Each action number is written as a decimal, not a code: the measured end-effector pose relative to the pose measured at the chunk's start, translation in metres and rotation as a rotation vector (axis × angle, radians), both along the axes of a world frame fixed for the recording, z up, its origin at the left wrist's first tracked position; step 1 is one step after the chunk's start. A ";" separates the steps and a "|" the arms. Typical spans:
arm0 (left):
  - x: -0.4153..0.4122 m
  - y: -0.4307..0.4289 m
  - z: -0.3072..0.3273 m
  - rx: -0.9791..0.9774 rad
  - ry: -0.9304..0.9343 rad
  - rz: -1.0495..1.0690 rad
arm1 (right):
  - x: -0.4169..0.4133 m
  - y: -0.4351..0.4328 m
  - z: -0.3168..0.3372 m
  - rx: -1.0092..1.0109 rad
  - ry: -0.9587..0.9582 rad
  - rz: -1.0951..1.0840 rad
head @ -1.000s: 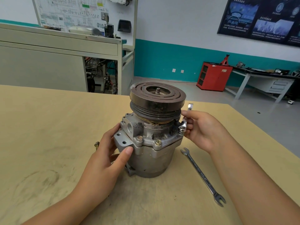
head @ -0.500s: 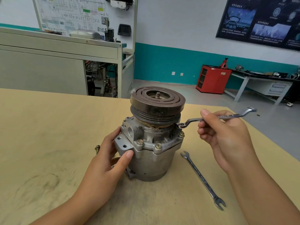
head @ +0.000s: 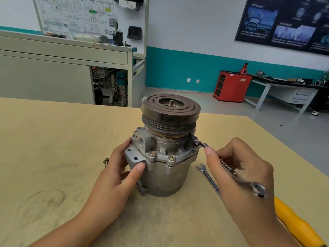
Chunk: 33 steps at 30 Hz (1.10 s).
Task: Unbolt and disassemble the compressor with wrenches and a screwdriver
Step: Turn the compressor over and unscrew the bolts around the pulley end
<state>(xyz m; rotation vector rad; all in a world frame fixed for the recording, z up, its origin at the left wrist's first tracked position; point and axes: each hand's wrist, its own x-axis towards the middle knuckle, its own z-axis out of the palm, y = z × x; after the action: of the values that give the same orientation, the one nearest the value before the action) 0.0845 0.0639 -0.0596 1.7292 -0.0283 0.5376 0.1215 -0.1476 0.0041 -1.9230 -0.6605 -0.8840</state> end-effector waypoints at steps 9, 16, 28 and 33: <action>-0.001 0.000 0.001 -0.008 -0.002 0.002 | -0.006 0.001 -0.003 -0.043 0.046 0.024; -0.001 -0.002 0.002 -0.013 0.007 0.013 | -0.005 0.000 -0.001 -0.090 0.066 0.057; -0.001 -0.003 0.004 -0.032 -0.005 -0.001 | 0.044 -0.034 0.004 0.592 0.912 0.584; -0.001 -0.002 0.003 -0.017 -0.006 -0.004 | 0.073 -0.034 -0.004 0.741 1.213 0.676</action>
<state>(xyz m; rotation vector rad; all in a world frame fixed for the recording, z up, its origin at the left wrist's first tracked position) 0.0837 0.0616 -0.0561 1.7102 -0.0313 0.5392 0.1945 -0.1820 0.0004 -1.0892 -0.1318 0.4635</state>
